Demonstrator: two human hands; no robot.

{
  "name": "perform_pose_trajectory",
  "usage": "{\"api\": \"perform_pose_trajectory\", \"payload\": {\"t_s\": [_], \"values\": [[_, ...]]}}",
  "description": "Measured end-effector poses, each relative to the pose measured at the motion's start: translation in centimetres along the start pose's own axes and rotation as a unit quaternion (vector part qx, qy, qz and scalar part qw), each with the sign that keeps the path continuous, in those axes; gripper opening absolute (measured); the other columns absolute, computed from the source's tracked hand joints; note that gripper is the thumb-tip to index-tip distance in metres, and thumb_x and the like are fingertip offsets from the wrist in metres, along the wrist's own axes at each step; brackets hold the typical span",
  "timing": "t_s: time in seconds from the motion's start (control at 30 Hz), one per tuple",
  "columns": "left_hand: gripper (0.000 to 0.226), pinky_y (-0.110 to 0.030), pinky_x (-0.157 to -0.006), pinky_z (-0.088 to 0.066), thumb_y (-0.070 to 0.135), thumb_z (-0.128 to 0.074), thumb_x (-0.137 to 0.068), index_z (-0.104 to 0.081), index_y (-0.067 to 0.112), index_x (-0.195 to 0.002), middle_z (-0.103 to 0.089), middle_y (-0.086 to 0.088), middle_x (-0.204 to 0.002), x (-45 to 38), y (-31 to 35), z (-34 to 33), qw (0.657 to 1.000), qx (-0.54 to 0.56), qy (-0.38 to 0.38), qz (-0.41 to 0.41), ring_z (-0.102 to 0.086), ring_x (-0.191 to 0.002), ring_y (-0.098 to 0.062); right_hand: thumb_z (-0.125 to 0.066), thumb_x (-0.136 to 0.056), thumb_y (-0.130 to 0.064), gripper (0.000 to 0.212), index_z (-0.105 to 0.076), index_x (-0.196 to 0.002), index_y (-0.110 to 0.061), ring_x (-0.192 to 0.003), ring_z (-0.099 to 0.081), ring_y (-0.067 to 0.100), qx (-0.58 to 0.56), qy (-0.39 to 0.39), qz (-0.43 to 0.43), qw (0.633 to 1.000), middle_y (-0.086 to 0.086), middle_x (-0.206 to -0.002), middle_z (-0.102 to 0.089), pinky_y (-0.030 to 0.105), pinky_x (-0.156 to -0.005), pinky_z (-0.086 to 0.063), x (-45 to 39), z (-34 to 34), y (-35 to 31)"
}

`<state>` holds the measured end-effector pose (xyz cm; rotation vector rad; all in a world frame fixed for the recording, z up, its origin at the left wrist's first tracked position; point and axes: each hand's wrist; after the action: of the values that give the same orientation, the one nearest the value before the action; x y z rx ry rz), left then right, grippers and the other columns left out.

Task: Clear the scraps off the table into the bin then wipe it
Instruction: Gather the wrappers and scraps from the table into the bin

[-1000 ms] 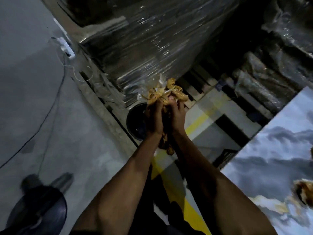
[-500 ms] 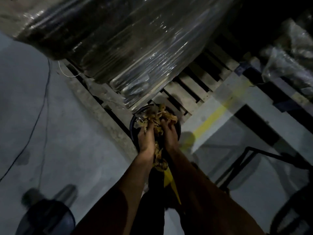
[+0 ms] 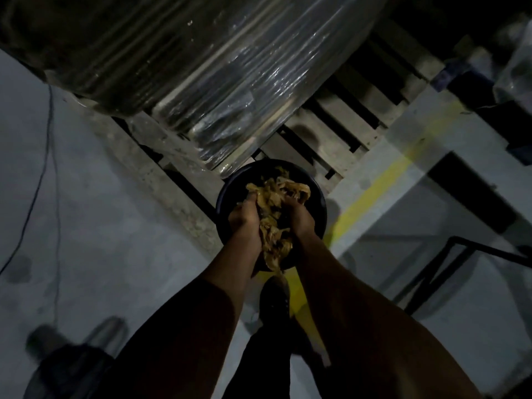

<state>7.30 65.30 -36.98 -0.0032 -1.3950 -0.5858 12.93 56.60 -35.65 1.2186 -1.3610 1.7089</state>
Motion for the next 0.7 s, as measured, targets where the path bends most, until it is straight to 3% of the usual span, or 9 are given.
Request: {"api": "perform_pose_trajectory", "payload": {"t_s": [0.07,0.13,0.23,0.3,0.47,0.53,0.6,0.7], "values": [[0.067,-0.05,-0.093,-0.052,0.054,-0.064,-0.072,-0.062,0.002,-0.115,-0.065,-0.017,-0.112,-0.9,-0.2,-0.1,1.0,0.021,0.005,-0.007,-0.064,-0.1,-0.037,-0.066,-0.088,-0.036,0.054,-0.058,-0.13,-0.004,-0.099,-0.063,0.03,-0.031,0.017,-0.02,0.999,0.014,-0.122,-0.063,0.027,-0.061,-0.048,-1.3,0.1,0.3],[0.059,-0.049,-0.094,-0.052,0.048,-0.055,-0.084,-0.06,0.001,-0.119,-0.064,-0.017,-0.116,-1.4,-0.2,-0.1,0.999,0.046,0.006,-0.016,-0.063,-0.103,-0.036,-0.066,-0.087,-0.037,0.052,-0.059,-0.127,-0.005,-0.1,-0.064,0.033,-0.074,0.018,-0.031,0.997,0.016,-0.121,-0.063,0.03,-0.064,-0.052,-2.3,-0.1,0.5],[0.052,-0.045,-0.098,-0.049,0.042,-0.047,-0.093,-0.058,-0.001,-0.12,-0.062,-0.015,-0.123,-2.5,0.3,-0.2,0.996,0.085,-0.001,-0.004,-0.06,-0.109,-0.033,-0.06,-0.086,-0.039,0.053,-0.058,-0.129,-0.01,-0.102,-0.066,0.038,-0.118,0.007,-0.047,0.992,0.018,-0.12,-0.065,0.048,-0.079,-0.058,-4.9,-0.3,1.5],[0.048,-0.039,-0.094,-0.05,0.039,-0.05,-0.093,-0.058,-0.001,-0.12,-0.062,-0.009,-0.114,-2.1,0.9,-0.2,0.997,0.08,0.0,-0.01,-0.06,-0.106,-0.03,-0.061,-0.081,-0.043,0.057,-0.06,-0.13,-0.013,-0.103,-0.066,0.042,-0.142,-0.008,-0.062,0.988,0.018,-0.119,-0.068,0.058,-0.087,-0.053,-6.2,-0.1,1.7],[0.041,-0.037,-0.077,-0.056,0.037,-0.056,-0.086,-0.065,0.005,-0.108,-0.07,-0.012,-0.105,-2.2,0.8,-0.2,0.999,0.015,0.001,-0.042,-0.066,-0.089,-0.03,-0.052,-0.095,-0.037,0.036,-0.057,-0.118,-0.009,-0.101,-0.061,0.032,-0.158,0.02,-0.026,0.987,0.013,-0.111,-0.064,0.048,-0.096,-0.051,-2.4,0.0,-0.9],[0.036,-0.04,-0.083,-0.056,0.031,-0.056,-0.088,-0.066,0.005,-0.111,-0.068,-0.014,-0.11,-1.5,0.9,-0.3,0.995,-0.049,0.03,-0.077,-0.065,-0.096,-0.033,-0.051,-0.096,-0.036,0.034,-0.055,-0.118,-0.01,-0.103,-0.06,0.029,-0.113,0.02,-0.001,0.993,0.011,-0.113,-0.064,0.047,-0.1,-0.048,-1.6,0.0,-1.3],[0.031,-0.04,-0.093,-0.051,0.021,-0.053,-0.093,-0.065,0.003,-0.115,-0.065,-0.017,-0.117,0.0,0.9,-0.1,0.97,-0.171,0.061,-0.164,-0.06,-0.108,-0.036,-0.05,-0.097,-0.037,0.046,-0.053,-0.134,-0.011,-0.113,-0.058,0.03,0.008,0.044,0.043,0.998,0.012,-0.129,-0.061,0.047,-0.104,-0.045,-0.9,0.1,-0.9],[0.031,-0.034,-0.093,-0.045,0.014,-0.051,-0.094,-0.063,0.006,-0.121,-0.063,-0.016,-0.121,3.0,0.5,0.6,0.931,-0.266,0.026,-0.247,-0.058,-0.112,-0.034,-0.048,-0.099,-0.033,0.048,-0.047,-0.142,-0.013,-0.126,-0.051,0.033,0.185,0.059,0.142,0.971,0.012,-0.139,-0.054,0.047,-0.107,-0.041,1.7,1.1,-0.5]]}}
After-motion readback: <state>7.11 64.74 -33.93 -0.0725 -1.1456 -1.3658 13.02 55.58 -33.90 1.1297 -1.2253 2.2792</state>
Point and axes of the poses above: each hand's wrist, its own x-axis away from the middle knuckle, its own z-axis out of the back of the hand, y = z × x
